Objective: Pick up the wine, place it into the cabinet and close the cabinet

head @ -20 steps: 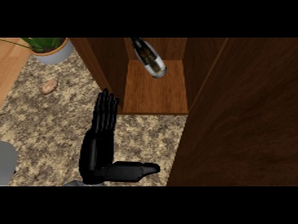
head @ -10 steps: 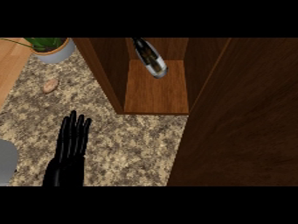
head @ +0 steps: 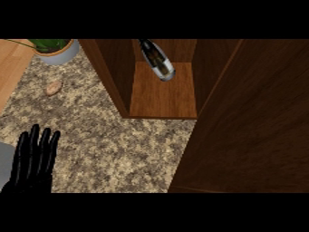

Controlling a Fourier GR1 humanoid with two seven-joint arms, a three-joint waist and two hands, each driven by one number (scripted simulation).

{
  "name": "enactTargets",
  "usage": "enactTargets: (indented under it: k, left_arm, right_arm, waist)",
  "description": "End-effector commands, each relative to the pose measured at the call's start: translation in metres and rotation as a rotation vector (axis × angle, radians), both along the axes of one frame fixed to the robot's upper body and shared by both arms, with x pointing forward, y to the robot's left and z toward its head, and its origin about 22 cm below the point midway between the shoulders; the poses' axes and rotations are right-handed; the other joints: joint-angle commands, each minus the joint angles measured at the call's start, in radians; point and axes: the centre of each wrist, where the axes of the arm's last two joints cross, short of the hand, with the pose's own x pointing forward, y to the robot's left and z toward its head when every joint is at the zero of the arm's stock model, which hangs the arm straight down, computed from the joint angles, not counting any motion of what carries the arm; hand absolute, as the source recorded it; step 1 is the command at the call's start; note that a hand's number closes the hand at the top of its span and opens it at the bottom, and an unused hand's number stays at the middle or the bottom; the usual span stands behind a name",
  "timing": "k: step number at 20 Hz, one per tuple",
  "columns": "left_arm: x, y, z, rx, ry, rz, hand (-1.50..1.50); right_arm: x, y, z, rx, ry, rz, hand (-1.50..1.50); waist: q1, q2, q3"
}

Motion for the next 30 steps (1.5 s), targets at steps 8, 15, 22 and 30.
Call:
enactTargets:
  k: [8,15,22,30]
  left_arm:
    - [-0.017,0.055,0.013,-0.001,0.008,-0.019,-1.5]
    - [-0.016,0.087,0.021,-0.006,-0.011,-0.039,-1.5]
    - [-0.01,0.122,0.041,-0.002,-0.037,-0.064,-1.5]
    - [-0.005,0.134,0.05,-0.006,-0.063,-0.066,-1.5]
  right_arm:
    - [-0.007,0.059,0.018,0.126,-0.009,0.151,1.5]
    - [0.021,0.099,0.025,0.099,-0.062,0.097,1.5]
    - [0.072,0.133,0.053,0.085,-0.023,0.034,1.5]
    - [0.147,0.184,0.089,0.045,-0.048,0.003,1.5]
  waist:
    - [0.028,0.001,-0.002]
    - [0.04,0.007,-0.002]
    - [0.056,0.011,-0.001]
    - [0.061,0.021,0.001]
